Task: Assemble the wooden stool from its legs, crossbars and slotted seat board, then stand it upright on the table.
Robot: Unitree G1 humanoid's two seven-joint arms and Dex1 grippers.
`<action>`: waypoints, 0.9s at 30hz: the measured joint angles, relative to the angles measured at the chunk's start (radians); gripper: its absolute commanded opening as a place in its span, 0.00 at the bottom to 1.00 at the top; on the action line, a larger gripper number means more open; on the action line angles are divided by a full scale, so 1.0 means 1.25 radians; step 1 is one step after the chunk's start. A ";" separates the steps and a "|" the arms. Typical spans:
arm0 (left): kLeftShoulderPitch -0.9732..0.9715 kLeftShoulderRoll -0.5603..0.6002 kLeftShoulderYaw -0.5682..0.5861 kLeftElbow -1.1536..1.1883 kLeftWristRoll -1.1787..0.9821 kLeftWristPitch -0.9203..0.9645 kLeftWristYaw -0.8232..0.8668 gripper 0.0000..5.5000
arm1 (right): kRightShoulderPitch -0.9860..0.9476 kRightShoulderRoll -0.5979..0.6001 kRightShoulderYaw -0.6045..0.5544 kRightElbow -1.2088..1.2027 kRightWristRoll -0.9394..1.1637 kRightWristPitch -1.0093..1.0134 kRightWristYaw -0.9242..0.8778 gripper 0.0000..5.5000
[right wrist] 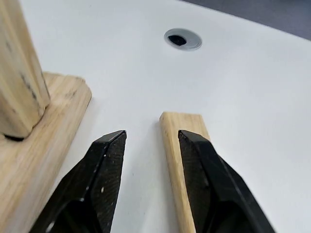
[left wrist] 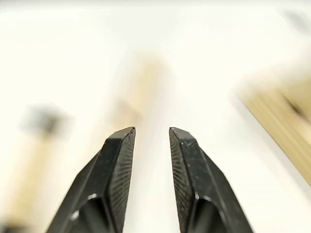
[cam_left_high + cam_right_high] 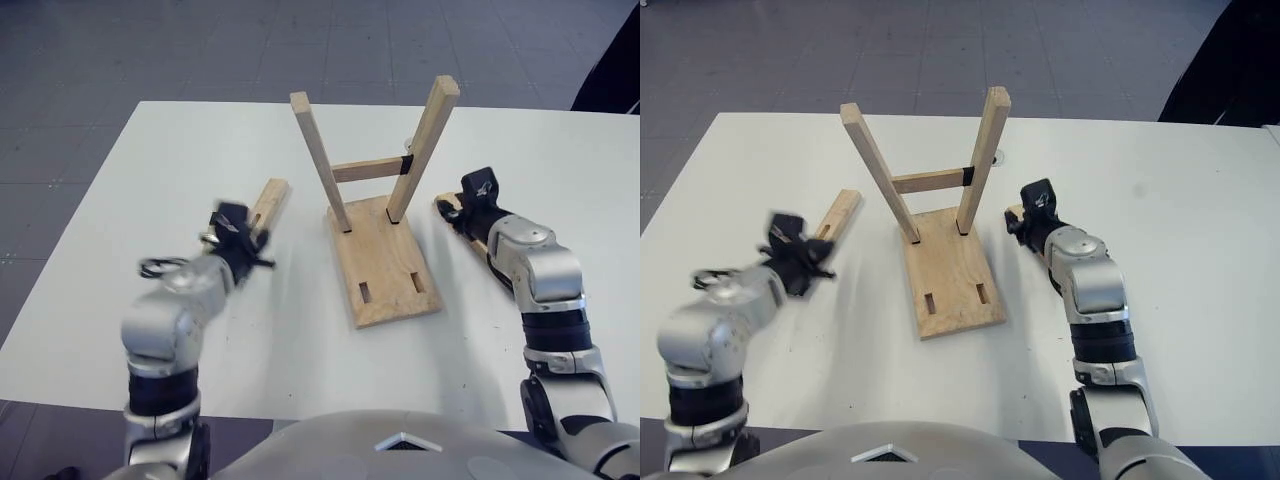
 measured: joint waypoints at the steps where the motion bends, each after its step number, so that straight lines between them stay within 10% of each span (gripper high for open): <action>1: 0.000 -0.015 -0.008 -0.005 -0.007 0.006 -0.003 0.24 | 0.005 -0.013 0.004 -0.006 0.001 0.000 0.016 0.36; 27: -0.263 -0.124 -0.117 0.546 0.198 -0.400 -0.079 0.24 | -0.018 0.022 0.092 0.086 -0.007 -0.064 0.103 0.36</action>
